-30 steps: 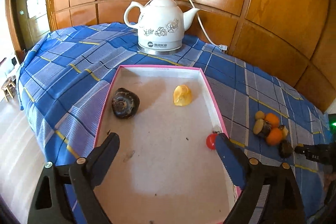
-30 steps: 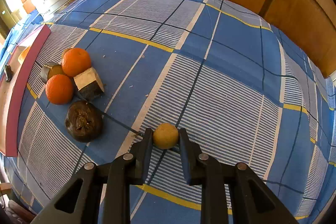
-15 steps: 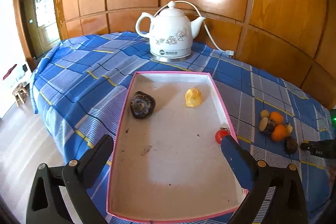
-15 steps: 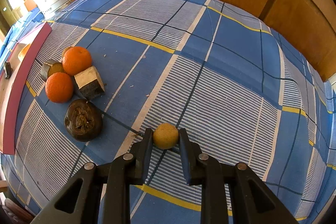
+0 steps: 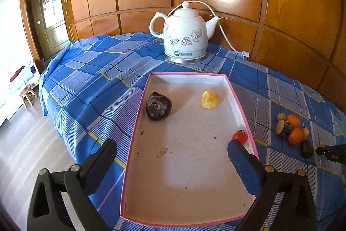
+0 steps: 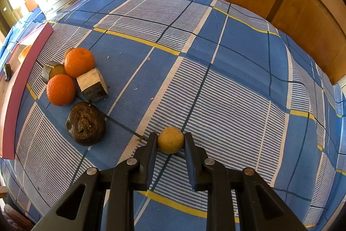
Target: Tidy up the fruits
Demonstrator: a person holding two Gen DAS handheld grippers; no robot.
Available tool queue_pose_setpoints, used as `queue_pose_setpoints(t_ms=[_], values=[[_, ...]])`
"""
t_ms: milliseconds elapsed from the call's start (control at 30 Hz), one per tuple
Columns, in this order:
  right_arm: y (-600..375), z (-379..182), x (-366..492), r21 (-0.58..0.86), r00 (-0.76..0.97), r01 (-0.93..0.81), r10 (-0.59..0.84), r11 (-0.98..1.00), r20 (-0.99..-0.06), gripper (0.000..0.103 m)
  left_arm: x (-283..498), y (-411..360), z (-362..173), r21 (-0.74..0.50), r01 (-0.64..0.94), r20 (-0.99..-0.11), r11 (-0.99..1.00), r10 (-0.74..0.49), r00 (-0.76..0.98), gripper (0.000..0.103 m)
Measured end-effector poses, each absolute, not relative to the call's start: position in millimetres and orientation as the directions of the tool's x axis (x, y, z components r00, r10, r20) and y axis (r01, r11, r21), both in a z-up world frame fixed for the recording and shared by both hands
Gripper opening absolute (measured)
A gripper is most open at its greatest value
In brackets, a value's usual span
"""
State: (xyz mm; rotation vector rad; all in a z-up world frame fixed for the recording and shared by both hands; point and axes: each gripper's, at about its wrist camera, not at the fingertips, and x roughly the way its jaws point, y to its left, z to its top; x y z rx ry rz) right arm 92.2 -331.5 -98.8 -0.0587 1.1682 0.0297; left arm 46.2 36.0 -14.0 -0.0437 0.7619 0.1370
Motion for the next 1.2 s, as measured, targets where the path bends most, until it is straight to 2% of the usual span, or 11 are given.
queue_pose_setpoints(t_ms=[533,633,800,1200], values=[[-321.8,-88.3,90.6,-0.054,0.394,-0.049,-0.030,0.997,-0.919,0.024,43.7,45.6,-13.0,0.009,-0.169,-0.677,0.986,0.130,0.724,0.103],[-309.3,-70.1,84.4,-0.012,0.437,-0.067,0.018,0.998,-0.899,0.024,42.3,47.9,-14.0,0.014,-0.170,-0.675,0.985,0.135,0.725,0.103],[-260.6,-45.6,71.6,0.055,0.474,-0.197,0.144,0.979,-0.868,0.024,41.0,53.1,-15.5,0.002,-0.178,-0.679,0.984,0.132,0.722,0.103],[-137.7,-36.9,53.3,0.205,0.421,-0.444,0.405,0.872,-0.812,0.024,37.5,64.5,-19.5,-0.009,-0.194,-0.689,0.981,0.135,0.712,0.103]])
